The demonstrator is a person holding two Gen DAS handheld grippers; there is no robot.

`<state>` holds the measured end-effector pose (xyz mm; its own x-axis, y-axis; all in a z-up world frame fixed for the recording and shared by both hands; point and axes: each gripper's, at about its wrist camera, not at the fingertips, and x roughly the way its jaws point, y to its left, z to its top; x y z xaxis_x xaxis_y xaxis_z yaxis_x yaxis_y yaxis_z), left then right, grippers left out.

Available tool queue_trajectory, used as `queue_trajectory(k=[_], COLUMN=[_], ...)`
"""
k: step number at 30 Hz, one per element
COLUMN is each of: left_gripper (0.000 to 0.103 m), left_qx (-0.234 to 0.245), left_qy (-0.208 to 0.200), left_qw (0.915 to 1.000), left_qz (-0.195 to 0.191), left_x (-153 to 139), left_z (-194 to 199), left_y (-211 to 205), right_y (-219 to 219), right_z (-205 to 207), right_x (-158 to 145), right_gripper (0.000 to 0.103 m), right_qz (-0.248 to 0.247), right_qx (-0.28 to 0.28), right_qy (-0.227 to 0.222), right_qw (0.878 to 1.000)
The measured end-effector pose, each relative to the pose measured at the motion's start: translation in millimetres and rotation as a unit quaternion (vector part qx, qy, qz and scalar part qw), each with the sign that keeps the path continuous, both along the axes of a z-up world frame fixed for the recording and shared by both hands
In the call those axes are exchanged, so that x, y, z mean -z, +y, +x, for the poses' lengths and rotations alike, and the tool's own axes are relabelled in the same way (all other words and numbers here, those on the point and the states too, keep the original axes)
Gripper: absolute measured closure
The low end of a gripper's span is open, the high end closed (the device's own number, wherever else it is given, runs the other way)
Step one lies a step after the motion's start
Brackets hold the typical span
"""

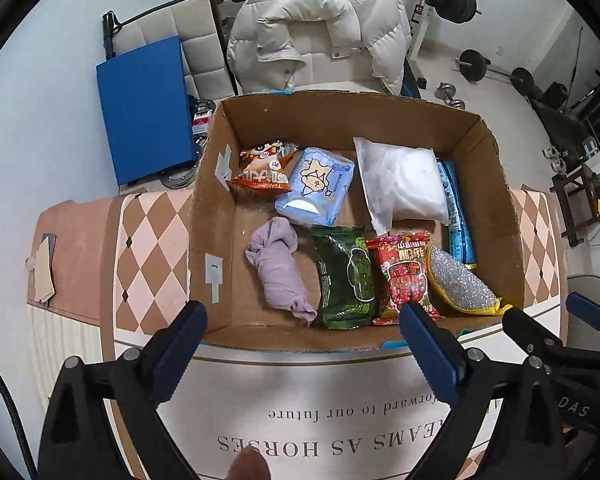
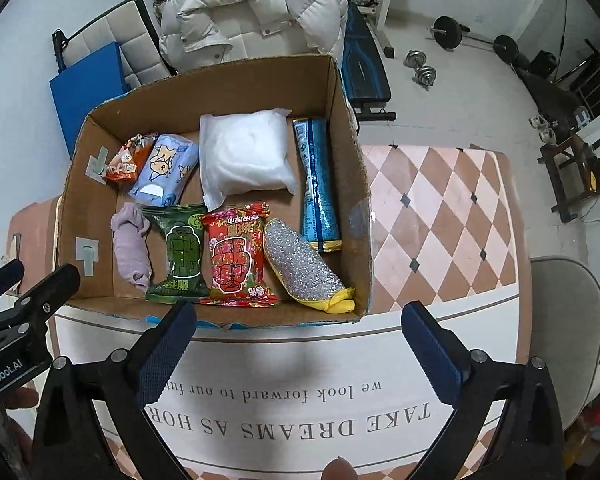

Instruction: Organize soft objects

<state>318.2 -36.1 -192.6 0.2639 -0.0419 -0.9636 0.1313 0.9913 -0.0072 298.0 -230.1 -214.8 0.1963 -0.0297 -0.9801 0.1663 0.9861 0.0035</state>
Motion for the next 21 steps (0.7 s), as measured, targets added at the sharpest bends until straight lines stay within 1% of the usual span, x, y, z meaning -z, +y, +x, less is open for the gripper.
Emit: queue_trajectory(k=[5, 7, 10, 12, 14, 18, 19, 21], left_gripper=[0.004, 0.004, 0.004, 0.004, 0.004, 0.004, 0.004, 0.004], left_qx=[-0.001, 0.0, 0.001, 0.003, 0.005, -0.002, -0.005, -0.014], left_qy=[-0.015, -0.033, -0.073, -0.094, -0.106, -0.124, -0.132, -0.151], left_qw=[0.9999, 0.9993, 0.9966, 0.9948, 0.9935, 0.992, 0.9909, 0.9881], left_qz=[0.005, 0.018, 0.036, 0.039, 0.042, 0.026, 0.025, 0.025], left_x=[-14, -26, -51, -68, -81, -111, -118, -132], left_z=[-16, -29, -55, -74, -87, -116, -124, -140], left_y=[-1, -4, -8, -9, -9, -2, -1, 2], right_y=[1, 2, 4, 6, 9, 13, 13, 13], right_z=[-7, -13, -27, -40, -58, -90, -102, -118], right_x=[-12, -19, -37, -51, -70, -104, -116, -131], right_gripper=[0.0, 0.0, 0.0, 0.0, 0.0, 0.0, 0.0, 0.0], right_qz=[-0.008, -0.01, -0.012, -0.014, -0.021, -0.027, -0.029, -0.03], right_qx=[-0.001, -0.001, 0.0, 0.002, 0.0, -0.004, -0.005, -0.005], right_qy=[-0.011, -0.019, -0.038, -0.053, -0.073, -0.103, -0.114, -0.127], right_qw=[1.0, 1.0, 0.999, 0.998, 0.997, 0.994, 0.993, 0.991])
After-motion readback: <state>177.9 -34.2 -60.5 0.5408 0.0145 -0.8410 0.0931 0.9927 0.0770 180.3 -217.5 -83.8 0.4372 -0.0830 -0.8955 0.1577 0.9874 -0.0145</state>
